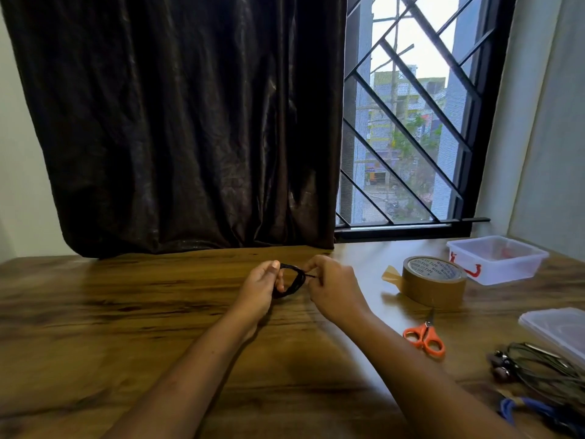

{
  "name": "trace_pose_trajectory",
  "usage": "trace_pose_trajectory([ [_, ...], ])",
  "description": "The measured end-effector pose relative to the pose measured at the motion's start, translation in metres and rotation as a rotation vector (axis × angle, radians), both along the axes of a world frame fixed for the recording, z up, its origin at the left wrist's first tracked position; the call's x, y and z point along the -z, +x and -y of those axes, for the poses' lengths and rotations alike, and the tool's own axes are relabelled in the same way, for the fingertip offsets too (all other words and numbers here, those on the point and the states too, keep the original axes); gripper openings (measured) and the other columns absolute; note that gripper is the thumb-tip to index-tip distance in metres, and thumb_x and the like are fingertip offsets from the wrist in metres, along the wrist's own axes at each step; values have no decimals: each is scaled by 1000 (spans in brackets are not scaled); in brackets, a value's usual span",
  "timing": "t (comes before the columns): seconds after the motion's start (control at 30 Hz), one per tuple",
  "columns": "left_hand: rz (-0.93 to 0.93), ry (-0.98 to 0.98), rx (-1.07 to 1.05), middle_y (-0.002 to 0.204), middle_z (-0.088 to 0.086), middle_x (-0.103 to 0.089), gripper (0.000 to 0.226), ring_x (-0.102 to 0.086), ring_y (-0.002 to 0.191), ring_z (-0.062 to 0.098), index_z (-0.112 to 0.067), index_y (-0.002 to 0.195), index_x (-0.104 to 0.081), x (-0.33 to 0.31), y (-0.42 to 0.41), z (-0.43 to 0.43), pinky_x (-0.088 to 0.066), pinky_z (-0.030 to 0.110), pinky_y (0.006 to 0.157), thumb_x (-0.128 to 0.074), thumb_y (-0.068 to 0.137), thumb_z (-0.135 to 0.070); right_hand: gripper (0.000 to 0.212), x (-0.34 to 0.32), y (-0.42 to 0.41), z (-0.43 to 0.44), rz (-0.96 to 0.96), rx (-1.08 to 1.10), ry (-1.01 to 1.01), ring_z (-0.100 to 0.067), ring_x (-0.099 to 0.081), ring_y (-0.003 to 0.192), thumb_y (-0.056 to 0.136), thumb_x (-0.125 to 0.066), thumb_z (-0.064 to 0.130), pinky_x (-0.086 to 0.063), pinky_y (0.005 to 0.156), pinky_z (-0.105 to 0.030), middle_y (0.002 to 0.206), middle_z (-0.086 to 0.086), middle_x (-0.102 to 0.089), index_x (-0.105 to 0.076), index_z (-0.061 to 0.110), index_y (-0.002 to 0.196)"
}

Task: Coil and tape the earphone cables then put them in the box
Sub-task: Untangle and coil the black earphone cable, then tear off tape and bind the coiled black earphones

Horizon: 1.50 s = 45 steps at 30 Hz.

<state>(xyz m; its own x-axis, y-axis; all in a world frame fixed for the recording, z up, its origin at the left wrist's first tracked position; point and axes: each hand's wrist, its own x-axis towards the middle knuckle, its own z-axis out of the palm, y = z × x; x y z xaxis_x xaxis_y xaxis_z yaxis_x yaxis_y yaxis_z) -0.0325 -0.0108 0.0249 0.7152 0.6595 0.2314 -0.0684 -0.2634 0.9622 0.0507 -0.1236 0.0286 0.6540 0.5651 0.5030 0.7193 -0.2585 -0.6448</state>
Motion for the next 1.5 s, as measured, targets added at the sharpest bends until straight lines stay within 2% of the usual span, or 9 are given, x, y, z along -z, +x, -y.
trace_pose_trajectory([
  [0.17,71,-228,14,67,2,-46,30,-50,67,17,-12,81,-51,-8,-5,-4,-45,28,67,-35,102,-26,24,1,6,0,-257,-114,39,-19,-65,76,83,-52,-3,-54,76,-31,82,-11,-70,-60,12,98],
  [0.4,187,-483,187,70,3,-51,27,-53,62,11,-8,98,-60,-15,-8,8,-54,25,52,-36,102,-20,17,2,8,-2,-344,-147,84,-15,-61,87,86,-55,6,-50,69,-20,95,-2,-67,-64,15,98],
  [0.6,168,-491,157,107,15,-64,27,-63,99,26,-7,113,-57,-13,-7,10,-57,29,62,-36,101,-19,27,1,6,-1,-533,-277,197,-12,-62,96,96,-52,34,-51,72,-21,104,0,-66,-65,16,111],
  [0.77,66,-489,133,113,19,-62,27,-62,104,28,-3,115,-55,-7,-2,12,-57,32,71,-39,100,-19,28,6,8,-5,-591,-247,147,-21,-69,91,84,-71,21,-59,70,-31,104,-8,-68,-60,14,109],
  [0.87,-50,-390,126,103,16,-65,23,-66,88,23,-4,106,-56,-4,-2,11,-57,33,74,-42,99,-21,28,6,7,-3,-593,-164,87,-21,-70,80,84,-70,15,-57,57,-28,104,-13,-64,-52,13,106],
  [1.03,-322,95,-79,89,8,-67,23,-65,80,19,-8,99,-64,8,-2,3,-55,32,71,-59,90,-29,22,10,13,-2,-390,-7,-88,-18,-61,82,83,-71,19,-51,61,-24,98,-8,-60,-52,12,92],
  [1.2,-457,318,-148,83,0,-68,15,-65,79,15,-16,81,-66,14,0,-4,-58,37,76,-74,79,-29,12,16,16,-3,-156,47,-246,-17,-55,84,86,-66,20,-50,73,-27,92,1,-56,-56,17,80],
  [1.33,-471,433,-178,83,-3,-65,12,-63,79,11,-18,83,-64,16,1,-3,-56,31,72,-70,82,-28,9,20,16,-3,-99,43,-272,-15,-53,82,87,-62,16,-43,63,-21,88,3,-54,-57,18,80],
  [1.5,-456,754,-249,81,-7,-61,9,-56,68,3,-22,91,-61,10,-3,4,-45,16,55,-56,92,-30,7,24,14,1,-70,83,-201,-16,-55,83,90,-56,20,-49,74,-29,89,1,-58,-59,16,85],
])
